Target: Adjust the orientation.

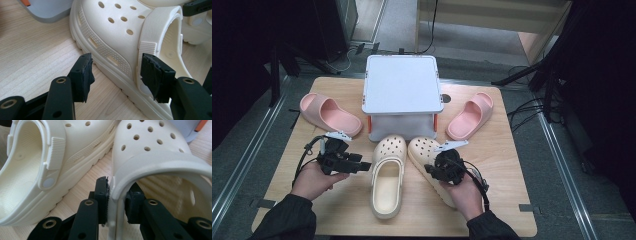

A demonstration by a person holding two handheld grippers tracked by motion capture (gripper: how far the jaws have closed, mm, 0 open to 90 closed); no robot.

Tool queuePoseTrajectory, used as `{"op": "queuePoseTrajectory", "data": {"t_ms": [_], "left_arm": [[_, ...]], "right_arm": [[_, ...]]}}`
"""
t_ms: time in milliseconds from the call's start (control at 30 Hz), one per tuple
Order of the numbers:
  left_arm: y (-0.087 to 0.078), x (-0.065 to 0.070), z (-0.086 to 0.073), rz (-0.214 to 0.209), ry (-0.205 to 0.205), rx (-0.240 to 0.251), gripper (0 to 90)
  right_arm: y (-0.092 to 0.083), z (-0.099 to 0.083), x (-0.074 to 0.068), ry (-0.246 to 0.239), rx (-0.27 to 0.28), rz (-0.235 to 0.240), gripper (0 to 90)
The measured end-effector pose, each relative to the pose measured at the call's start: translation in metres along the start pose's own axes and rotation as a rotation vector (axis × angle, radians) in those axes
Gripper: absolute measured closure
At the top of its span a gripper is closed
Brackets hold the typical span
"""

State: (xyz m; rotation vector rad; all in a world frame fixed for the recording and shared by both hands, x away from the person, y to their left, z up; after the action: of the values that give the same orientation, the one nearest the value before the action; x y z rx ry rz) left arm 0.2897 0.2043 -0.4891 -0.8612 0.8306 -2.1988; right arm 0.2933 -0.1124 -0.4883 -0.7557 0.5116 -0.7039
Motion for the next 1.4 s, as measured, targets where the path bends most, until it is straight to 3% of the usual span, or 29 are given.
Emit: {"op": "queuePoseTrajectory", "data": {"t_ms": [400,600,800,900,1033,1167,1233,1400], "left_arm": [[0.002,0.007,-0.002,0.002,0.029,-0.002,42.6],[0.002,0.009,-0.003,0.006,0.038,0.002,43.0],[-0.002,0.007,-0.003,0.01,0.027,0.018,42.3],[-0.006,0.009,-0.001,-0.007,0.009,0.036,50.4],[-0.012,0.011,0.001,-0.01,0.023,0.069,59.6],[-0.011,0.01,0.0,-0.012,0.019,0.049,65.6],[-0.01,0.009,0.0,-0.024,0.016,0.038,67.8],[-0.006,0.01,-0.001,-0.033,0.053,0.001,78.8]], "right_arm": [[0.009,0.002,-0.012,0.025,0.004,0.041,70.1],[0.01,0.003,-0.009,0.027,0.013,0.085,65.1],[-0.007,0.001,-0.006,-0.032,0.05,0.084,60.1],[-0.02,-0.001,-0.001,-0.021,0.068,0.111,61.2],[-0.038,-0.003,0.008,-0.029,0.121,0.142,65.7],[-0.051,-0.005,0.019,-0.055,0.158,0.132,77.1],[-0.054,-0.007,0.028,-0.042,0.155,0.133,81.0],[-0.056,-0.011,0.045,-0.015,0.142,0.116,83.6]]}}
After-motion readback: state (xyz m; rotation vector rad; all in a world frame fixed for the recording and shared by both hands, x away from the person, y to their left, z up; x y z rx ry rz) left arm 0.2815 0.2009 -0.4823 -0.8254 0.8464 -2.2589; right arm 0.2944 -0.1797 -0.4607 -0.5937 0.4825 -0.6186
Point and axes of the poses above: each handheld gripper's, and its own axes: y roughly forward along the jaws, z roughly out of its top, x roughly to its right, the point moved 2 cm from there along y, roughly forward along the jaws, and after that the axes turned 1 degree about x, right-handed, at the moved point
